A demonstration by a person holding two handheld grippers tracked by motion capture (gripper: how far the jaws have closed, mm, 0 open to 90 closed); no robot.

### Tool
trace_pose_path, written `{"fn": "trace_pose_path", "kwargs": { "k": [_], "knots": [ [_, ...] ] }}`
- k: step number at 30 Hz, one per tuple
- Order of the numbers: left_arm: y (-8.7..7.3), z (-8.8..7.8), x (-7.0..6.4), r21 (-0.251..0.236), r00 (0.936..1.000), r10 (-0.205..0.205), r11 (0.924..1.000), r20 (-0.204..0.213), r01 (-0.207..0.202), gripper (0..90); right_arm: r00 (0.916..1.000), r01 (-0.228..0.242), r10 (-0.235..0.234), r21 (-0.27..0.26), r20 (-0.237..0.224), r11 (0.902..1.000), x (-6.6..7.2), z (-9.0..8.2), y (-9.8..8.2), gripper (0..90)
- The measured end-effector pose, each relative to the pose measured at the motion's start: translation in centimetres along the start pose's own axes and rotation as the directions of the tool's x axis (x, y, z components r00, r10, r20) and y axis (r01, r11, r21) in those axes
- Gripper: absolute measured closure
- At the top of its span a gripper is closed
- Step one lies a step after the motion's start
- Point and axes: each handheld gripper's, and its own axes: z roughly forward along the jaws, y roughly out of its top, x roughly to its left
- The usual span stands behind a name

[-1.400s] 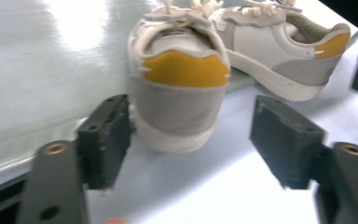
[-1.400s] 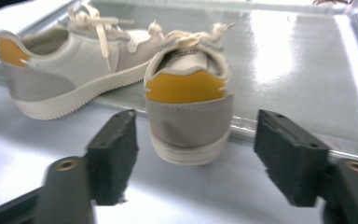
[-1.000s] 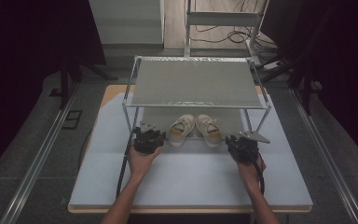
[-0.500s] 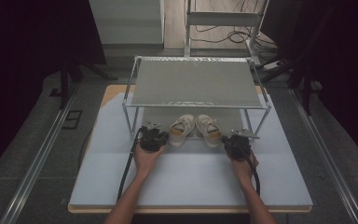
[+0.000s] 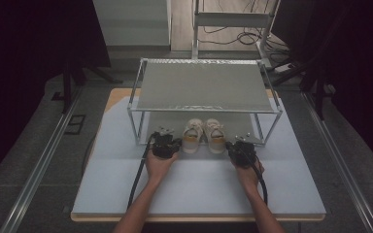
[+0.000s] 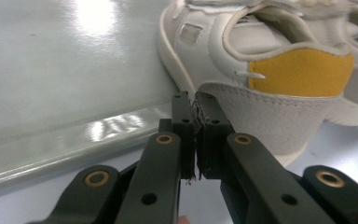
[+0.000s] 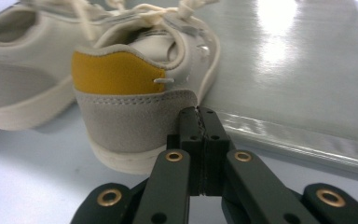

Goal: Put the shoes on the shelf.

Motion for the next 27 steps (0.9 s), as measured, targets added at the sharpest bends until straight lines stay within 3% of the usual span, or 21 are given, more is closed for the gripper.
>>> {"fn": "trace_pose_path", "kwargs": {
  "k": [9,12,17,18,22,27],
  "knots": [
    [0.1,0.7,-1.3,0.005,0.9999,0.009,0.9999,0.013,-0.009,86.6,0.9996,0.007,-0.007,-0.004,-0.027,1.0,0.9,0.3,0.0,90.0],
    [0.1,0.7,-1.1,0.007,0.9999,0.007,1.0,0.014,-0.007,85.2,0.9996,0.006,-0.006,-0.005,-0.027,1.0,0.9,0.3,0.0,89.9],
    [0.0,0.3,-0.6,0.003,0.9998,0.018,0.9998,0.01,-0.018,70.2,0.9996,0.001,-0.001,-0.011,-0.029,0.9999,0.8,0.2,-0.1,86.4],
    [-0.1,0.1,-0.6,0.001,0.9996,0.025,0.9997,0.012,-0.025,64.1,0.9995,-0.001,0.001,-0.013,-0.033,0.9999,0.7,0.1,-0.1,84.6],
    [-0.2,-0.6,-0.5,-0.007,0.9983,0.037,0.9993,0.045,-0.036,56.0,0.9991,-0.005,0.003,-0.027,-0.042,0.9996,0.7,-0.6,-0.2,77.3],
    [-0.2,-1.1,-1.0,-0.02,0.9956,0.058,0.9982,0.074,-0.056,48.6,0.9982,0.01,-0.012,-0.043,-0.059,0.999,0.9,-1.2,-0.2,55.8]
  ]
}}
